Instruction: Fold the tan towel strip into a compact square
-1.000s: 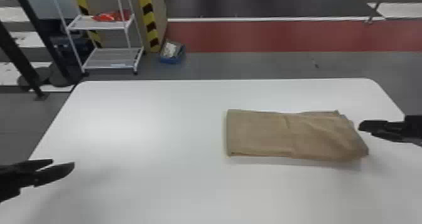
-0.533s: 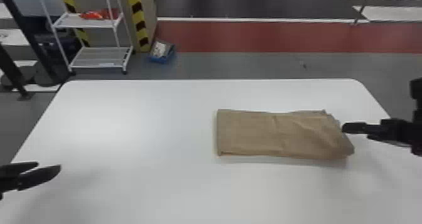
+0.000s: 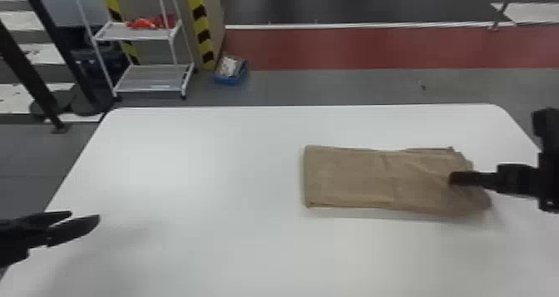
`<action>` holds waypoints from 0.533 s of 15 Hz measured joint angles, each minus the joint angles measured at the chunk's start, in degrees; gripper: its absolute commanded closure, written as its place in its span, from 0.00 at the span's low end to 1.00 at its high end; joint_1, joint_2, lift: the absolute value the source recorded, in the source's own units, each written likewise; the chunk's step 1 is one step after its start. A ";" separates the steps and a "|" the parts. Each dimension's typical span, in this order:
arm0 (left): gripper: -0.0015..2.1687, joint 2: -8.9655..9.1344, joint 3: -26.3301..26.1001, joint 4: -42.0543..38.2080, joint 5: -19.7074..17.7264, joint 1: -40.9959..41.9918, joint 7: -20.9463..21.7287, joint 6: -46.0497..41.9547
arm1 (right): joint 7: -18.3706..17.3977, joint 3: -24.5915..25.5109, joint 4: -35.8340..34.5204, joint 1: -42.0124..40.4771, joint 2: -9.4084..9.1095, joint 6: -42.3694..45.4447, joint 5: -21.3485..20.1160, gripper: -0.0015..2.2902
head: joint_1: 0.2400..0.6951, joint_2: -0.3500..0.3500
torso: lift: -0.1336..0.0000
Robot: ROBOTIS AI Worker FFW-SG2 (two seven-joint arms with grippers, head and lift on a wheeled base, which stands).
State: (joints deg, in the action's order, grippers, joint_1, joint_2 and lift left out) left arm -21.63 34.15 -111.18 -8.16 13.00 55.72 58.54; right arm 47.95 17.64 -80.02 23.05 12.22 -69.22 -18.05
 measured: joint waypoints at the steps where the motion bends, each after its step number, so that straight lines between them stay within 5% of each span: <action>1: 0.04 -0.05 0.04 0.12 -0.01 0.00 0.00 -0.11 | 0.37 0.17 0.00 -0.20 -0.19 -0.03 0.22 0.60 | 1.00 0.60 | 0.04; 4: 0.04 -0.15 0.09 0.37 -0.08 0.02 0.00 -0.38 | 1.31 1.83 -0.94 -0.86 -0.50 -1.50 2.37 0.60 | 1.00 0.61 | 0.04; 8: 0.04 -0.38 0.13 0.43 -0.01 0.01 0.06 -0.40 | 1.41 7.88 -6.95 -1.56 0.91 -7.83 10.11 0.60 | 1.00 0.59 | 0.04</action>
State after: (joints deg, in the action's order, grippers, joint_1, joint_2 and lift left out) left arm -22.01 34.28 -110.75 -8.17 13.01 55.78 58.15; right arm 49.36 25.52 -86.96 21.49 13.13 -77.05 -7.94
